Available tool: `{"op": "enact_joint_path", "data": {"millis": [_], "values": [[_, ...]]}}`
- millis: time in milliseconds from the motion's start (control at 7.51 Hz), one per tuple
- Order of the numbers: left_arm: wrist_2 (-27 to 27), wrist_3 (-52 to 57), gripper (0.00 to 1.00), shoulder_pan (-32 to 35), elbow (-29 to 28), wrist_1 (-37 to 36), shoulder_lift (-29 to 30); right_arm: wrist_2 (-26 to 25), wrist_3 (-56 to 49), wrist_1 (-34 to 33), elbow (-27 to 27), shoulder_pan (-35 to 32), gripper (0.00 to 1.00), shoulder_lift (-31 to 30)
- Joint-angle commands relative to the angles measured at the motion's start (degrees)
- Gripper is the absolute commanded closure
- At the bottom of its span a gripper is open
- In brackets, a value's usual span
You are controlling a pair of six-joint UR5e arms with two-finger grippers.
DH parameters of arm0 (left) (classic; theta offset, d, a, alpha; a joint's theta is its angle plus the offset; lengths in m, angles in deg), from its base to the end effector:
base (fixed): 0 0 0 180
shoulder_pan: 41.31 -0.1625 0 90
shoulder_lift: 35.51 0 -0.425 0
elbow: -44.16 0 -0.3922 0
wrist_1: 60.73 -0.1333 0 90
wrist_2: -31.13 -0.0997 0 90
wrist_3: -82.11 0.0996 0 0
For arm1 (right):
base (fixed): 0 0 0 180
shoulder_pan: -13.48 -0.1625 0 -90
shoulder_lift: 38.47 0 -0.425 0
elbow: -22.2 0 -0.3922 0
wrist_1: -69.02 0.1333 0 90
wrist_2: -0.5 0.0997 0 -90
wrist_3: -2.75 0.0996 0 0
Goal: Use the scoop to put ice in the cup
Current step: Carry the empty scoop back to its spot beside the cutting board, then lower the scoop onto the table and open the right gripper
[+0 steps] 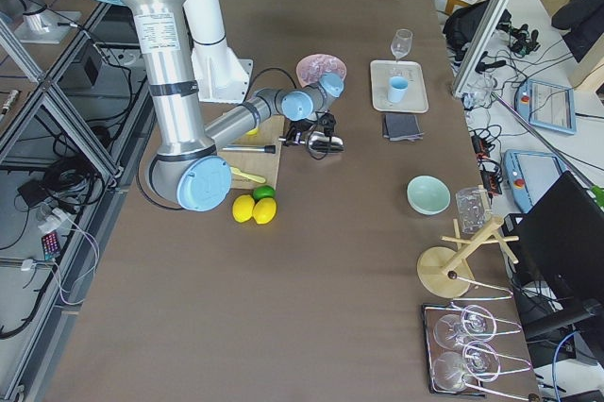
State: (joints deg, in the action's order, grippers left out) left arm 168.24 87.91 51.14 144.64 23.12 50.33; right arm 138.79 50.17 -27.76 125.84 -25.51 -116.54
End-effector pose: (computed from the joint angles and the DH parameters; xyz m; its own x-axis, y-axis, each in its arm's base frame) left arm -0.0799 -0.4559 0.6107 0.6809 0.0742 -0.7286 -0.0262 0.9967 0.0770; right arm -0.3961 -0.3965 0.4397 0.6986 -0.0137 0.7154 0.3272 0.8952 -0.3025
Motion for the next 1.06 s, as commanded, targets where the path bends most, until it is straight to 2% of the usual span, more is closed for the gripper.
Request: {"op": "enact_joint_path", "data": {"millis": [0,133,932], "values": [[0.0,0.0,0.02,-0.1,-0.2,0.0,0.0,0.0,-2.5,0.0,-0.9,0.1,0.41,0.2],[0.0,0.0,0.02,-0.1,-0.2,0.0,0.0,0.0,-2.4,-0.1,-0.7,0.1,0.04,0.3],[0.0,0.0,0.02,-0.2,-0.5,0.0,0.0,0.2,-2.7,-0.2,-0.1,0.0,0.01,0.5]]}}
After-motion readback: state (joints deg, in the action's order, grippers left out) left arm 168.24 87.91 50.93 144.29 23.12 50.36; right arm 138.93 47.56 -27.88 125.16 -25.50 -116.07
